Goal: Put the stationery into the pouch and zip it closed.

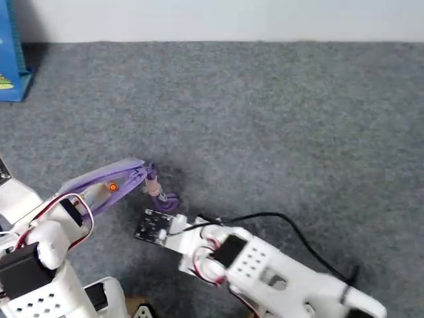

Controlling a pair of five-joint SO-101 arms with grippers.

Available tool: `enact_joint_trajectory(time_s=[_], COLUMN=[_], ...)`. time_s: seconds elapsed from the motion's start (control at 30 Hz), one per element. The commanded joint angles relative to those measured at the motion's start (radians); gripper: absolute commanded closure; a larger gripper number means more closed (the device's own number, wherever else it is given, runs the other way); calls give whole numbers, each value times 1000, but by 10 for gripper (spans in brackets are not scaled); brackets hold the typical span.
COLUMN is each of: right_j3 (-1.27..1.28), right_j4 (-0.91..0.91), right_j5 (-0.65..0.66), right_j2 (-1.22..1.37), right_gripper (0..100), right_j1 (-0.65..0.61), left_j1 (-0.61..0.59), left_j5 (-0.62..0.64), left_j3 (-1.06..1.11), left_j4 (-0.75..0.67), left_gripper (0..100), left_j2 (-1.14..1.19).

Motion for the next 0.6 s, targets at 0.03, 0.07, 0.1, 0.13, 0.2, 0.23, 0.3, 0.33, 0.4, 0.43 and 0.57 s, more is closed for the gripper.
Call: enact_joint_trajectory(time_s=[0.03, 0.07, 0.1, 0.13, 0.2, 0.23, 0.3, 0.33, 0.4, 0.43, 0.57], right_j3=[-146, -167, -189, -207, -236, -247, -259, -264, -269, -269, -264], right_j4=[-50, -58, -68, -77, -88, -90, -91, -97, -97, -96, -54], right_j5=[11, 11, 12, 12, 12, 12, 12, 12, 12, 12, 12], right_j2=[189, 232, 272, 312, 386, 418, 469, 486, 493, 487, 437], right_gripper=[722, 722, 722, 722, 733, 754, 834, 883, 979, 996, 989], right_j1=[-10, -8, -7, -5, -5, -5, -5, -4, 13, 22, 71], left_j1=[-9, -9, -9, -9, -9, -9, -9, -9, -9, -9, -9], left_j5=[11, 11, 11, 11, 11, 11, 9, 9, 9, 9, 9], left_j3=[2, 2, 4, 8, 18, 19, 19, 19, 19, 18, 18], left_j4=[17, 17, 17, 17, 15, 15, 15, 15, 15, 15, 15], left_gripper=[989, 989, 989, 989, 989, 989, 989, 989, 989, 989, 989], left_j2=[11, 11, 11, 11, 11, 11, 11, 11, 11, 11, 11])
